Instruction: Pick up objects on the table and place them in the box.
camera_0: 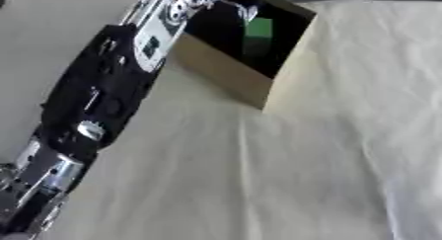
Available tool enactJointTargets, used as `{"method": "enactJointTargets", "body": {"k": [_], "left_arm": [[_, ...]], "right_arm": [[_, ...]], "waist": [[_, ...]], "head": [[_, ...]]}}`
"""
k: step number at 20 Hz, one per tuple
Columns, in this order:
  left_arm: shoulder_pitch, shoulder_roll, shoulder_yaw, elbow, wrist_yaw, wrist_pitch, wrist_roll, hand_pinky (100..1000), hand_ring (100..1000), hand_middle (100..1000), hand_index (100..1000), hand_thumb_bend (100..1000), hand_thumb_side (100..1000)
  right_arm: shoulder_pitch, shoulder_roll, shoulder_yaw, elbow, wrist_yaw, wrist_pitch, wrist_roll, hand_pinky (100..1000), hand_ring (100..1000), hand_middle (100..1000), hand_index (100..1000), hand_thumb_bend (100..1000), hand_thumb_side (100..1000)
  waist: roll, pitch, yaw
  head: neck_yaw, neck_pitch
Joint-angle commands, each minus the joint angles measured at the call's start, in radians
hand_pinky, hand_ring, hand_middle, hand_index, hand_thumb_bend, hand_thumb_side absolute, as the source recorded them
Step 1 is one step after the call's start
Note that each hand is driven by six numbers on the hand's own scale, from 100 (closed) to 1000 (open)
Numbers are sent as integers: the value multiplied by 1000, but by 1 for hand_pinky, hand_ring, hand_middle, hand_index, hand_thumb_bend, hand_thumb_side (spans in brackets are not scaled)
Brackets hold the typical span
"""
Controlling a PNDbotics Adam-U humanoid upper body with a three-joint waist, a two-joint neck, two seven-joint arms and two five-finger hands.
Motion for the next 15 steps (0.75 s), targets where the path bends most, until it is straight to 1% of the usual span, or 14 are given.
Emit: {"method": "enactJointTargets", "body": {"k": [1,4,7,11,15], "left_arm": [[-24,34,-9,-93,98,20,16,583,764,804,834,140,330],[-9,49,-16,-191,186,46,12,577,762,802,830,141,331],[25,73,-13,-308,282,82,20,572,761,803,829,156,341],[93,127,1,-531,428,142,43,570,757,790,815,174,336],[183,185,33,-752,536,200,75,571,758,789,814,185,326]], "right_arm": [[-1,-32,-13,-18,-8,2,-5,776,735,595,823,100,896],[0,-39,-13,-18,-9,-1,-4,777,737,597,823,100,889],[4,-47,-13,-18,-12,-5,-2,778,738,599,824,100,884],[18,-54,-18,-18,-13,-6,-3,778,739,601,824,100,880],[30,-59,-22,-18,-13,-5,-7,778,741,604,823,100,875]], "waist": [[0,-42,7],[-2,-61,24],[-4,-82,41],[-7,-112,72],[-10,-145,105]], "head": [[-9,24],[-16,52],[-22,81],[-45,116],[-64,145]]}}
